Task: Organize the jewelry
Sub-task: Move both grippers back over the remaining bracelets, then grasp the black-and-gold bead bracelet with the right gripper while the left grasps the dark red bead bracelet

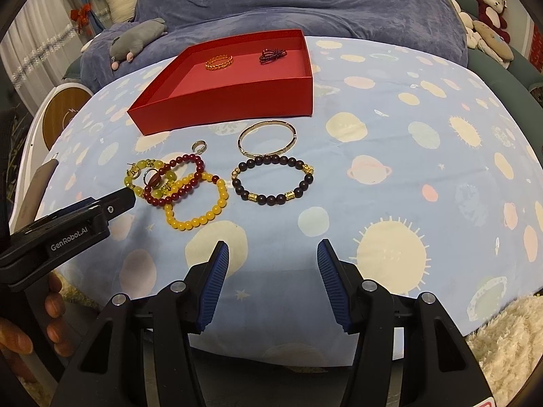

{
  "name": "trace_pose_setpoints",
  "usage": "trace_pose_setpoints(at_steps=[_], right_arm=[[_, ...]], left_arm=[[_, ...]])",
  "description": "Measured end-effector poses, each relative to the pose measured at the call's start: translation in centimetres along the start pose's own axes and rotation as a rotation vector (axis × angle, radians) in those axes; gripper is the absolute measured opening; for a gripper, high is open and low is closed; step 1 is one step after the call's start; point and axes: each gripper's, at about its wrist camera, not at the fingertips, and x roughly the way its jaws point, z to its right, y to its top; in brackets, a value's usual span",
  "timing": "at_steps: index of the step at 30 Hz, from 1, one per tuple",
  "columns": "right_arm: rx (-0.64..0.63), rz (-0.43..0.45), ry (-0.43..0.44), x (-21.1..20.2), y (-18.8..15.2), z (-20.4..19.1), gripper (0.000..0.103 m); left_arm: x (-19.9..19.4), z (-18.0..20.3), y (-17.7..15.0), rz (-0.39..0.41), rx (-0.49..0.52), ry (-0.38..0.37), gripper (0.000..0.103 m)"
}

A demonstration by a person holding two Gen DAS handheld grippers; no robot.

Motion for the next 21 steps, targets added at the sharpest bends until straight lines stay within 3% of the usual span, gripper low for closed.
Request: trace_pose_setpoints(at_steps=[21], right_arm=[[0.048,0.016,-0.008,3.4,3.9,0.8,0.053]], left_arm=[[1.6,-2.2,0.3,-0.024,-0.058,0.044,0.066]])
